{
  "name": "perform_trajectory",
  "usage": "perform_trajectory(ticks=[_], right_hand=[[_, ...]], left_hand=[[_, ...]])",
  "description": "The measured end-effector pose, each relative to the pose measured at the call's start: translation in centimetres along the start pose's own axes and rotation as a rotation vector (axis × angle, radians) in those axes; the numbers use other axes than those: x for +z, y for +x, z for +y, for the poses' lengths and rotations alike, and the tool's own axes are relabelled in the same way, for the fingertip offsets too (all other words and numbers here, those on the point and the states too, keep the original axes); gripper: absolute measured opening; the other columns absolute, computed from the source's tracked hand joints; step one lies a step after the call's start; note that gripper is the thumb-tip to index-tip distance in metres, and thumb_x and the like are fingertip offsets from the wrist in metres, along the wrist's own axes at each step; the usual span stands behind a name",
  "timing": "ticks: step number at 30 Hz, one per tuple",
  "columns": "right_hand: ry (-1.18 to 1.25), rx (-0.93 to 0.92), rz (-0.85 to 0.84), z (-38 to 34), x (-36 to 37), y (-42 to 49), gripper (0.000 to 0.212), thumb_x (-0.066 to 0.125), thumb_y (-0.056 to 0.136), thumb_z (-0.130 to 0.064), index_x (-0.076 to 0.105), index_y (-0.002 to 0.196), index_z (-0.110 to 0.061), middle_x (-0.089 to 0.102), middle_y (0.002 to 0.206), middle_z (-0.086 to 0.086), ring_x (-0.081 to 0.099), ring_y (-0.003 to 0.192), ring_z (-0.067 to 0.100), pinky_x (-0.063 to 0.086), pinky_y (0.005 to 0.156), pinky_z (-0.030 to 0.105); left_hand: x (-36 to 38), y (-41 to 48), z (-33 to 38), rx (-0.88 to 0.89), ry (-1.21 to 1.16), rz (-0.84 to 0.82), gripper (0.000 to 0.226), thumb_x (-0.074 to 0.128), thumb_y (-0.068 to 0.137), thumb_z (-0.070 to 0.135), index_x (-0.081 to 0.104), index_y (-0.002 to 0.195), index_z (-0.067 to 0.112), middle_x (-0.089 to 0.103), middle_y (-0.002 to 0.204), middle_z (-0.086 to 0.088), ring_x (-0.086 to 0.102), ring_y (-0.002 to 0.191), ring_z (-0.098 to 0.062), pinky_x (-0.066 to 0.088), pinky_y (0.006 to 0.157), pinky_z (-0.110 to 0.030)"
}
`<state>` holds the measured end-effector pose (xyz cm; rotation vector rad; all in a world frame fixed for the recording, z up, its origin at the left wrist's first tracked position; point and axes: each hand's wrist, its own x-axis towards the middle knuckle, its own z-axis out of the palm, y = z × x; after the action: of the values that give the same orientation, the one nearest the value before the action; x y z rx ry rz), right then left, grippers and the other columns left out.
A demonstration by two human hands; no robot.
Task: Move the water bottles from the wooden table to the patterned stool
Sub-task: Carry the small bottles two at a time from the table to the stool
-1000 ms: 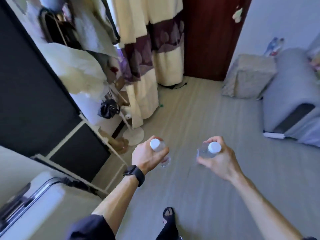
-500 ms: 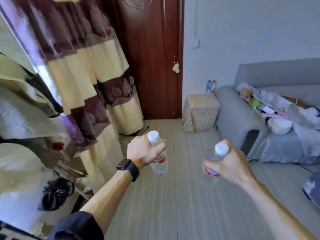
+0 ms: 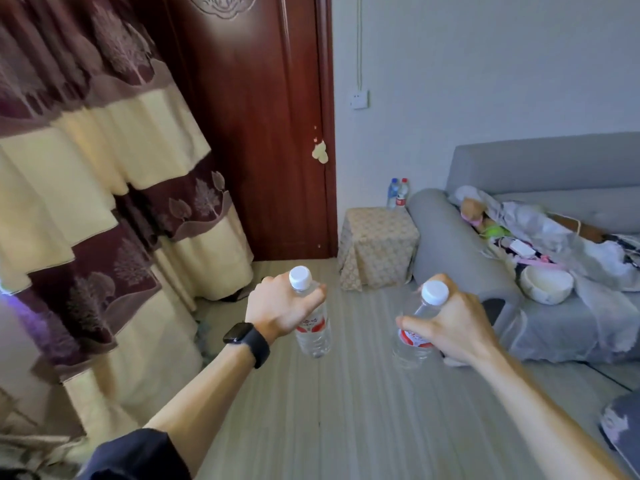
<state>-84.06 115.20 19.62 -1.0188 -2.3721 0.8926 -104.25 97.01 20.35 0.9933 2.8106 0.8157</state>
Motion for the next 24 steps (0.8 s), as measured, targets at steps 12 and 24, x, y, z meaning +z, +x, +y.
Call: perform_trajectory(ticks=[12,24], right_hand=[[-0.003,0.062,-0.047,5.1,5.9,20.4,0.053,0.086,0.055,-0.041,0.052,0.091,-0.023,0.065,0.08,-0.004,0.06,0.083,0.027,0.052,0.074,0.039],[0.127,0.369,-0.037,12.4,11.8,35.2,0.045,0.091,0.056,-0.021,0.058,0.087,-0.024,0.068,0.078,-0.01,0.065,0.078,0.013,0.05,0.065,0.03]], left_hand=[[11.3,18.9,-2.7,0.021,0.183,-0.134,0.052,0.044,0.074,0.073,0.059,0.077,0.024,0.062,0.066,0.006,0.06,0.067,-0.023,0.05,0.061,-0.03],[22.1,38.9,-0.1,0.115,0.202,-0.391,0.043,0.045,0.079,0.073,0.058,0.088,0.032,0.058,0.064,0.01,0.056,0.066,-0.019,0.038,0.055,-0.026]])
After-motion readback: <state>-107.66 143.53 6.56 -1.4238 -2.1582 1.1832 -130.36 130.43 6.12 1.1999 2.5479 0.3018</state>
